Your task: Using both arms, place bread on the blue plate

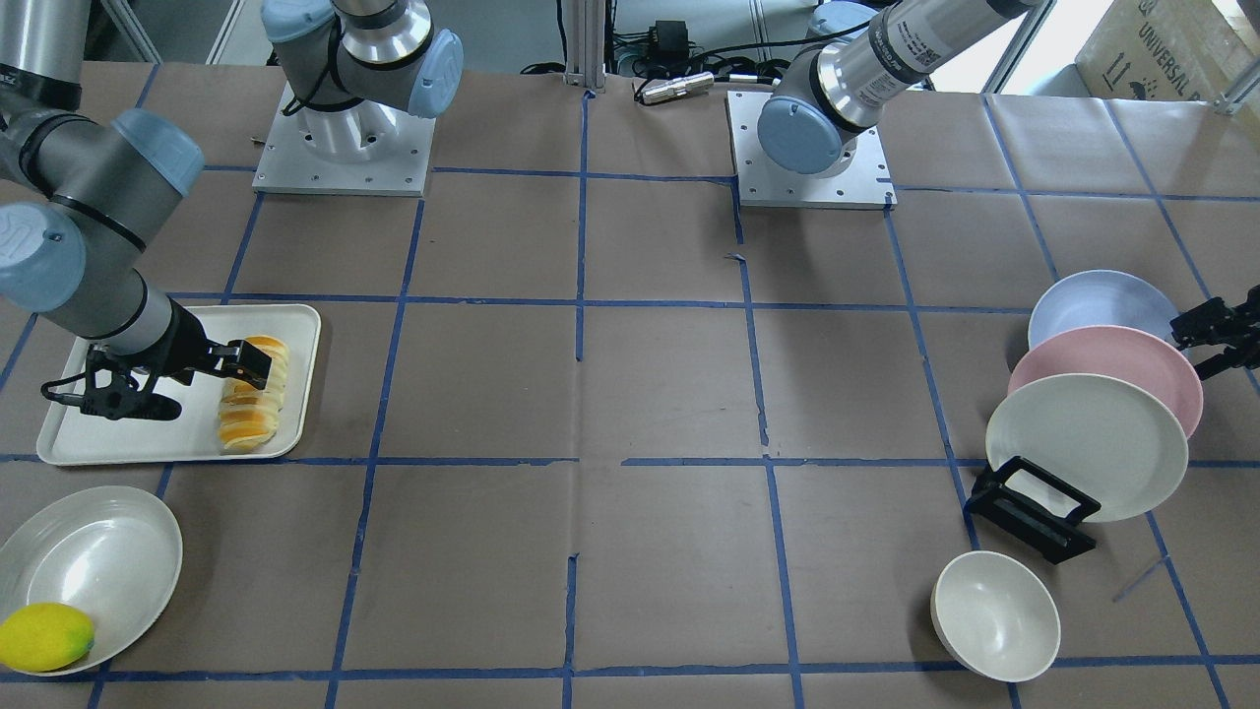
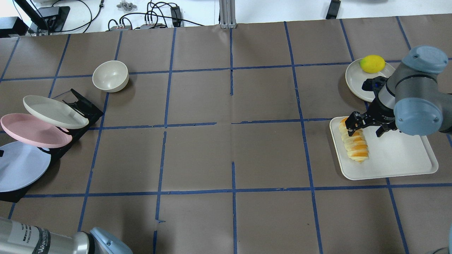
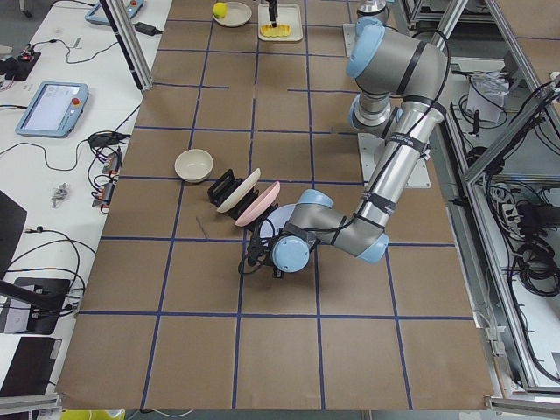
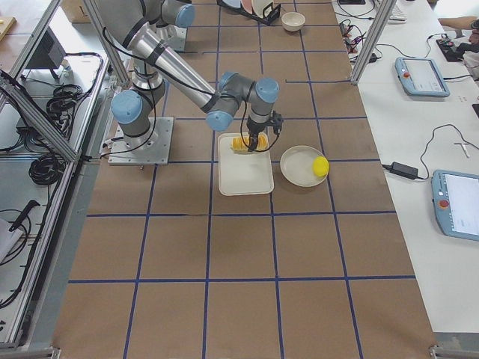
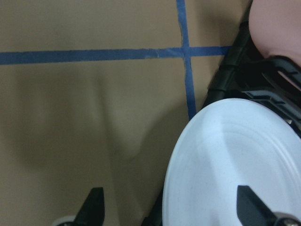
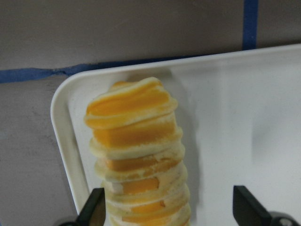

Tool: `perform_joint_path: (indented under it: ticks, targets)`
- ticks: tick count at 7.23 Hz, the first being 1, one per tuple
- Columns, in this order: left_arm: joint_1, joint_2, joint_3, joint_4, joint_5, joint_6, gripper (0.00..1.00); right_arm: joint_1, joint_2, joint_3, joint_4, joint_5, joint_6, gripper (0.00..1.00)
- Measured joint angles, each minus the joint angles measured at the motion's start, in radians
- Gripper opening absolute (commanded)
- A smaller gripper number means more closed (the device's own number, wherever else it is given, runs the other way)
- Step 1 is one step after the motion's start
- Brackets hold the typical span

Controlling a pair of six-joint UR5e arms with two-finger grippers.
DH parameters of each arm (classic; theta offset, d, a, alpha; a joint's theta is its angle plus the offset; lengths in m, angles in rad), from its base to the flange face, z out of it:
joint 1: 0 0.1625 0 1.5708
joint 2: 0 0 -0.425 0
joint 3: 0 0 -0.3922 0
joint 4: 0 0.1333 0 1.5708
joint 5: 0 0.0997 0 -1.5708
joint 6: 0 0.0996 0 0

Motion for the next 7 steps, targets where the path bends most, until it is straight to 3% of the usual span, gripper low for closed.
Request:
perform_joint_path:
  ticks: [2,7]
  targets:
    - [-0.006,0.0,0.003,-0.001,0.011,-0.001,0.03,0.006,0.0,0.012,-0.014,0.007,0.026,0.94]
    - [-0.009,0.054,0.006,-0.036,0.032,-0.013,0.0,0.031,0.05,0.015,-0.093,0.007,0.05,0.93]
